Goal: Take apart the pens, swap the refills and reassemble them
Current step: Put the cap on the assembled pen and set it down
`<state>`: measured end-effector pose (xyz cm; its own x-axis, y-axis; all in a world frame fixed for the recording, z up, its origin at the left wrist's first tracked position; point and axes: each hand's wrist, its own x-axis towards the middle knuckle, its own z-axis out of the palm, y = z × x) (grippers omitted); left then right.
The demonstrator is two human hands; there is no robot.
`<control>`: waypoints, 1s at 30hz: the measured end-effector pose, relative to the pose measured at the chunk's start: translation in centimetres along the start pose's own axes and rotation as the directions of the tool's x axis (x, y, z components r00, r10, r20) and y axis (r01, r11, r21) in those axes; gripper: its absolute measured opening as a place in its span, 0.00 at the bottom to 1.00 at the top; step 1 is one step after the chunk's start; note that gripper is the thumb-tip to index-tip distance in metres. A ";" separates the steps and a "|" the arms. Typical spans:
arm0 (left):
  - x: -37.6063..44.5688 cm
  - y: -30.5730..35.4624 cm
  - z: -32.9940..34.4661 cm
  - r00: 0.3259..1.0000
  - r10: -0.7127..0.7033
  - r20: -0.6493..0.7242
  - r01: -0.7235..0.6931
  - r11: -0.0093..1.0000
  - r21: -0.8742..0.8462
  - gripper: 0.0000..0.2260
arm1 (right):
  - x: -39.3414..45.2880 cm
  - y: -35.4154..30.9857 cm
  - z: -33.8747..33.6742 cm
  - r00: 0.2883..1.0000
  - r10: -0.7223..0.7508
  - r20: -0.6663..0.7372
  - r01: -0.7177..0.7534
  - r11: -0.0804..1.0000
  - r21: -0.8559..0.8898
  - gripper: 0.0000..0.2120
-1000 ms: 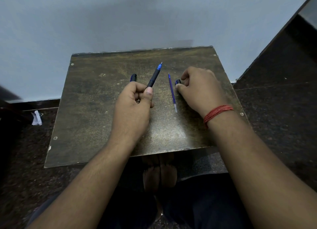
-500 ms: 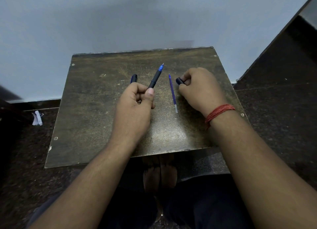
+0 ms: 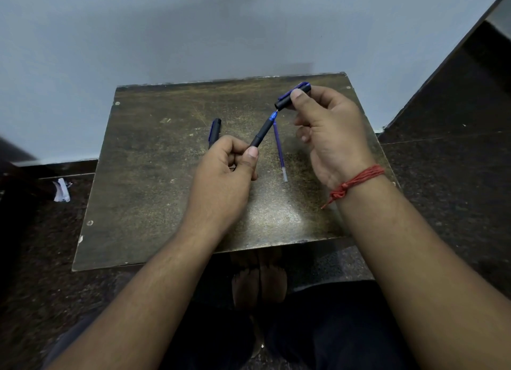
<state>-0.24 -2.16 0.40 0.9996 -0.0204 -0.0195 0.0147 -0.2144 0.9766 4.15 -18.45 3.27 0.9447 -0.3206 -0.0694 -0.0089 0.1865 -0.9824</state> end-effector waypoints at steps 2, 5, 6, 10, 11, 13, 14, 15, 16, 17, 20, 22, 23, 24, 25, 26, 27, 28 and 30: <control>0.0 0.0 0.1 1.000 0.006 0.002 -0.006 1.000 0.020 0.08 | 0.0 0.1 -0.1 1.000 0.000 0.005 0.000 1.000 -0.007 0.02; -0.1 0.0 0.0 1.000 0.005 0.002 -0.005 1.000 0.025 0.07 | 0.0 0.1 -0.1 1.000 -0.004 0.021 0.005 0.999 -0.040 0.02; -0.1 0.0 0.0 1.000 0.004 0.002 -0.004 1.000 0.028 0.07 | 0.0 0.0 -0.2 1.000 -0.006 0.025 0.007 0.999 -0.043 0.02; -0.1 0.1 -0.1 1.000 0.009 0.002 -0.009 0.999 0.040 0.08 | 0.0 -0.2 -0.4 0.999 -0.020 0.029 0.022 0.999 -0.044 0.02; -0.1 0.1 -0.1 1.000 0.010 0.001 -0.010 0.999 0.045 0.08 | 0.0 -0.2 -0.3 0.999 -0.024 0.036 0.026 0.998 -0.052 0.02; 0.0 0.1 0.0 1.000 0.012 -0.001 -0.012 0.999 0.047 0.08 | -0.1 -0.2 -0.2 0.997 -0.040 0.072 0.045 0.996 -0.077 0.03; 0.0 0.1 0.0 1.000 0.013 -0.003 -0.013 0.999 0.040 0.08 | -0.3 -0.1 0.0 0.994 -0.051 0.100 0.060 0.994 -0.095 0.05; 0.0 0.2 0.0 1.000 0.011 -0.004 -0.011 1.000 0.029 0.08 | -0.4 -0.1 0.2 0.989 -0.063 0.133 0.079 0.990 -0.120 0.07; 0.0 0.2 0.0 1.000 0.008 -0.005 -0.008 1.000 0.015 0.08 | -0.6 0.0 0.3 0.983 -0.074 0.169 0.100 0.983 -0.152 0.09; 0.0 0.2 0.0 1.000 0.003 -0.006 -0.003 1.000 0.001 0.08 | -0.7 0.0 0.5 0.975 -0.083 0.207 0.123 0.974 -0.191 0.10; 0.1 0.2 -0.2 1.000 0.000 -0.019 0.000 1.000 -0.024 0.08 | -1.2 0.2 1.1 0.961 -0.099 0.259 0.167 0.953 -0.254 0.07; 0.0 0.2 -0.1 0.999 0.012 -0.039 -0.012 1.000 -0.012 0.09 | -1.4 0.3 1.5 0.967 -0.096 0.236 0.149 0.965 -0.215 0.07; 0.0 0.2 0.0 0.999 0.018 -0.050 -0.018 1.000 0.002 0.09 | -1.5 0.3 1.7 0.970 -0.097 0.223 0.142 0.971 -0.194 0.07; 0.0 0.2 0.0 0.998 0.024 -0.063 -0.023 1.000 0.011 0.09 | -1.5 0.4 1.8 0.971 -0.102 0.215 0.143 0.972 -0.185 0.07; 0.0 0.2 0.0 0.997 0.028 -0.075 -0.027 1.000 0.012 0.10 | -1.6 0.4 2.0 0.971 -0.110 0.210 0.150 0.971 -0.187 0.07; 0.0 0.1 0.0 0.996 0.035 -0.086 -0.034 0.999 0.015 0.10 | -1.7 0.5 2.2 0.970 -0.120 0.209 0.161 0.967 -0.195 0.07; 0.0 0.1 -0.1 0.995 0.042 -0.092 -0.040 0.999 0.025 0.10 | -1.9 0.6 2.4 0.969 -0.129 0.210 0.172 0.964 -0.203 0.07; -0.1 0.0 -0.2 0.994 0.047 -0.096 -0.044 0.998 0.038 0.10 | -2.0 0.7 2.7 0.969 -0.136 0.208 0.180 0.961 -0.211 0.07; -0.2 -0.2 -0.3 0.993 0.053 -0.105 -0.048 0.998 0.052 0.10 | -2.1 0.8 3.0 0.969 -0.145 0.198 0.191 0.952 -0.240 0.07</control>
<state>-0.47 -1.78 0.30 0.9960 0.0711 0.0548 -0.0342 -0.2638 0.9640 3.17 -14.81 3.14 0.9820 -0.1538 0.1094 0.0936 -0.1066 -0.9899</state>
